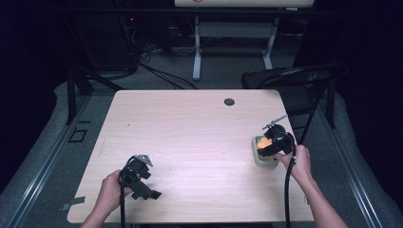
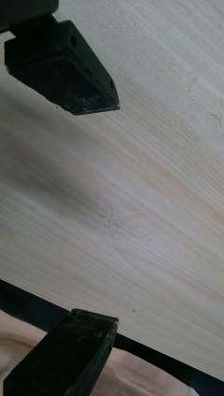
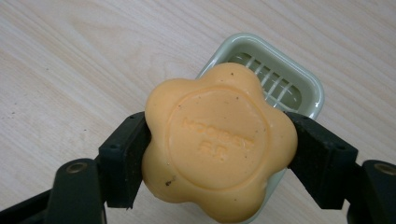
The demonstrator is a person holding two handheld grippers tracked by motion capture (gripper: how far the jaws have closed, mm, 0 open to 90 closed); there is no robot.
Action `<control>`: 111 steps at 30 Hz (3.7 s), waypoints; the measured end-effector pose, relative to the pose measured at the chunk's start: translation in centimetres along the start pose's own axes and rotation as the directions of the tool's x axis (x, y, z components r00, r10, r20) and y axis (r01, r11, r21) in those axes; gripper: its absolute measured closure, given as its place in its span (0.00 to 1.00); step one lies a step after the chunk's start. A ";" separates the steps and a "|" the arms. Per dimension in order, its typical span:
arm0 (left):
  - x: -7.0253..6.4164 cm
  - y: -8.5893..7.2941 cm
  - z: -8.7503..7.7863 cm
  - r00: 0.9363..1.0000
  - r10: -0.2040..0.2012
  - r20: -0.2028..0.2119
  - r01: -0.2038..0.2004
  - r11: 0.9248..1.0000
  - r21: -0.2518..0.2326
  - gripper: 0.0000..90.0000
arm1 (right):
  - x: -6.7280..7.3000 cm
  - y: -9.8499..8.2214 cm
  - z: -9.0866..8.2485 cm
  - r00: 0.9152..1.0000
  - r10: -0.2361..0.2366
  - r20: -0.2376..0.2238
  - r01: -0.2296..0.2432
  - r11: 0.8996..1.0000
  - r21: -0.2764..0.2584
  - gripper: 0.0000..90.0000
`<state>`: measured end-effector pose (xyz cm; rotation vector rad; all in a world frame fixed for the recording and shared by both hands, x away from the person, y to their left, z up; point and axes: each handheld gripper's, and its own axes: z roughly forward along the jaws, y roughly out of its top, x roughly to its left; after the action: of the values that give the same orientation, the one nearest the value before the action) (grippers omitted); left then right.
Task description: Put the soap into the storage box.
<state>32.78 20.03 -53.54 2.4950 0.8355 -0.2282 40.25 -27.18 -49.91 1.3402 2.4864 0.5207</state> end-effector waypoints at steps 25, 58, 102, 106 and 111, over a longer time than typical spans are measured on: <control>0.1 0.0 0.0 1.000 -0.001 0.008 0.001 1.000 -0.002 0.01 | -1.4 0.2 2.7 1.000 0.003 0.004 -0.003 0.999 0.054 0.29; 0.1 0.1 0.0 1.000 -0.002 0.008 0.002 1.000 0.001 0.01 | -2.0 -0.2 3.0 1.000 0.001 0.007 -0.001 0.999 0.044 0.25; 0.1 -0.1 -0.2 1.000 -0.004 0.007 0.004 1.000 -0.002 0.01 | 1.9 -1.9 -2.4 0.992 -0.086 -0.092 0.084 0.996 -0.016 0.05; 0.2 -0.1 -0.2 1.000 -0.004 0.008 0.004 1.000 -0.004 0.01 | 3.0 -2.4 -2.6 0.989 -0.114 -0.099 0.114 0.993 0.000 0.05; 0.1 -0.1 -0.1 1.000 -0.004 0.008 0.004 1.000 -0.002 0.01 | 4.4 -3.4 -2.5 0.983 -0.150 -0.104 0.153 0.988 0.023 0.05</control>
<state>32.85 20.22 -53.48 2.4897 0.8367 -0.2388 34.41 -25.64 -49.41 1.1492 2.6634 0.5297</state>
